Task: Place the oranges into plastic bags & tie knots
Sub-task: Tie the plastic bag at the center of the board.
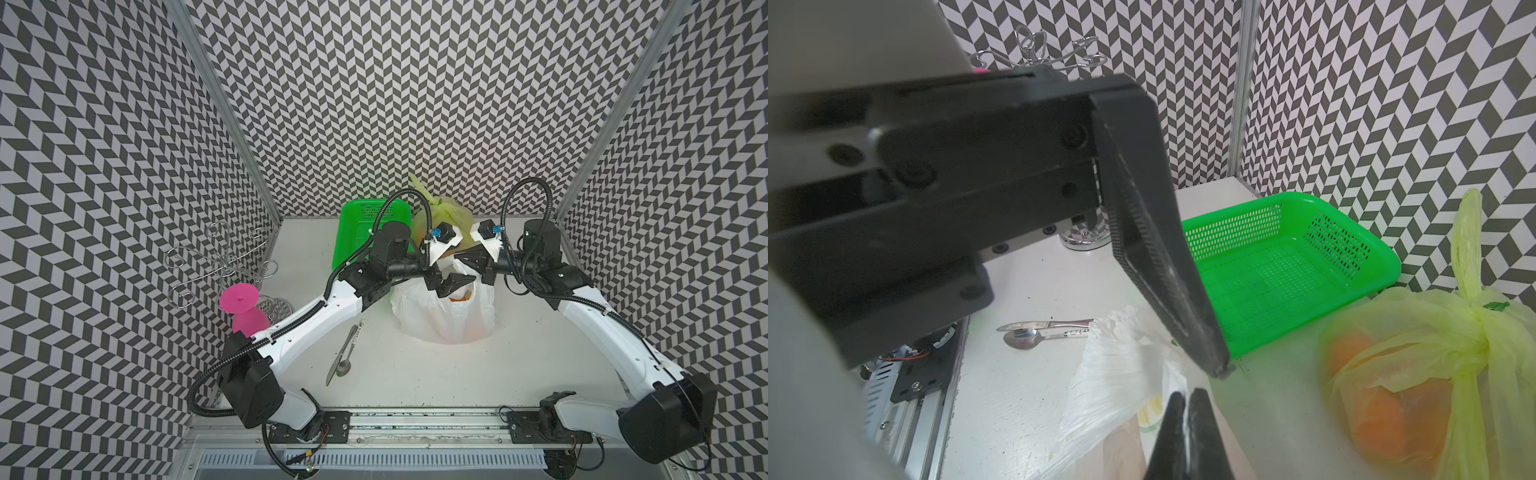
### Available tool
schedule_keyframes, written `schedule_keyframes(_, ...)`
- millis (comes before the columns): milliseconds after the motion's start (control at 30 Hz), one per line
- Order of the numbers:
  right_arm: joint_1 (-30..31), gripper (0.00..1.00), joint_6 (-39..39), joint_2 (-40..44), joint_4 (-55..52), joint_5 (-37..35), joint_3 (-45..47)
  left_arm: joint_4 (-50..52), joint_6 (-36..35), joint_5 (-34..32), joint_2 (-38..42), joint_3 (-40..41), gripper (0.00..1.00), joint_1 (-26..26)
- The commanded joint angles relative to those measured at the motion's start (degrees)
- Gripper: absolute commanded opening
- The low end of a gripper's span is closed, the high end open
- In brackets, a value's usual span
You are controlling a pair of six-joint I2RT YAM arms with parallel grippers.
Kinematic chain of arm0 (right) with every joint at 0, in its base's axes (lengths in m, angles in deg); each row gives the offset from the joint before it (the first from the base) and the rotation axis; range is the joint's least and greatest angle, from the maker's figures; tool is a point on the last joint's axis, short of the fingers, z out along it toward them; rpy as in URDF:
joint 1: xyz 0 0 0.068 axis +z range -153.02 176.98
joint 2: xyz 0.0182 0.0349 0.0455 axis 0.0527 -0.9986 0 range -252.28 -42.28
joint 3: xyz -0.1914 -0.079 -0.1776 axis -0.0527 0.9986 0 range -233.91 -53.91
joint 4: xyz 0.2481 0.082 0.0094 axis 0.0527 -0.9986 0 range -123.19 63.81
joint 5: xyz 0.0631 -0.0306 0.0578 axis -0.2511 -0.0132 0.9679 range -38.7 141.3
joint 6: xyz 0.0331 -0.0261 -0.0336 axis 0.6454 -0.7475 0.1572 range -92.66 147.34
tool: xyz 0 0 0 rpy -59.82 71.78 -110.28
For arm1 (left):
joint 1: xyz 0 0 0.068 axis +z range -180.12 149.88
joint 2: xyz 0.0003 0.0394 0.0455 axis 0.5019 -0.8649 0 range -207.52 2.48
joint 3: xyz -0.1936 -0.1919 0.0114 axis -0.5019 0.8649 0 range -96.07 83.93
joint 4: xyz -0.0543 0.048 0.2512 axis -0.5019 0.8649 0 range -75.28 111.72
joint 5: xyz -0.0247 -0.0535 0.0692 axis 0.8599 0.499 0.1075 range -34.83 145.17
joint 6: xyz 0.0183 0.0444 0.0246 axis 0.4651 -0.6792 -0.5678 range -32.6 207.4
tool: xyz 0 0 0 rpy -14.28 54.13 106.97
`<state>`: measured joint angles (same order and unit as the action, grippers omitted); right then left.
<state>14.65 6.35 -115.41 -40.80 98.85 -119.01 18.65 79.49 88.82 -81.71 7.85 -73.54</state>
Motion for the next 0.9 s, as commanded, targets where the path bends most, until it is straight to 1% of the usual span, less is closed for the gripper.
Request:
schedule_keyframes(0, 0.4, 0.0, -0.7, -0.5, 1.6, -0.3, -1.5, 0.8, 0.7, -2.0, 1.9, -1.4, 1.0, -0.6)
schedule_keyframes(233, 0.4, 0.0, -1.2, -1.1, 1.3, -0.4, -1.8, 0.7, 4.9, -3.0, 0.7, -3.4, 1.0, -0.5)
schedule_keyframes(300, 0.4, 0.0, -1.3, -0.9, 1.3, -0.2, -1.8, 0.4, 5.6, -4.3, 0.6, -3.1, 1.0, -0.4)
schedule_keyframes(400, 0.4, 0.0, -1.7, 0.0, 0.9, -0.3, -1.9, -1.9, 8.0, -6.2, 0.8, -1.4, 1.0, 1.5)
schedule_keyframes(500, 0.4, 0.0, -2.1, 1.2, 0.6, -0.3, -2.4, -3.4, 9.0, -5.2, 0.4, -0.3, 1.0, 4.0)
schedule_keyframes(600, 0.4, 0.0, -2.2, 2.4, 0.5, -0.2, -2.8, -3.9, 8.0, -4.9, -0.2, 0.5, 0.99, 4.6)
schedule_keyframes(767, 0.3, 0.0, -2.7, 3.3, -0.2, 0.2, -4.2, -5.1, 8.8, -2.3, -1.6, 1.4, 0.9, 6.0)
schedule_keyframes(867, 0.4, 0.0, -3.0, 3.1, -0.6, 1.3, -4.3, -4.9, 8.8, -0.6, -2.2, 1.2, 0.9, 6.1)
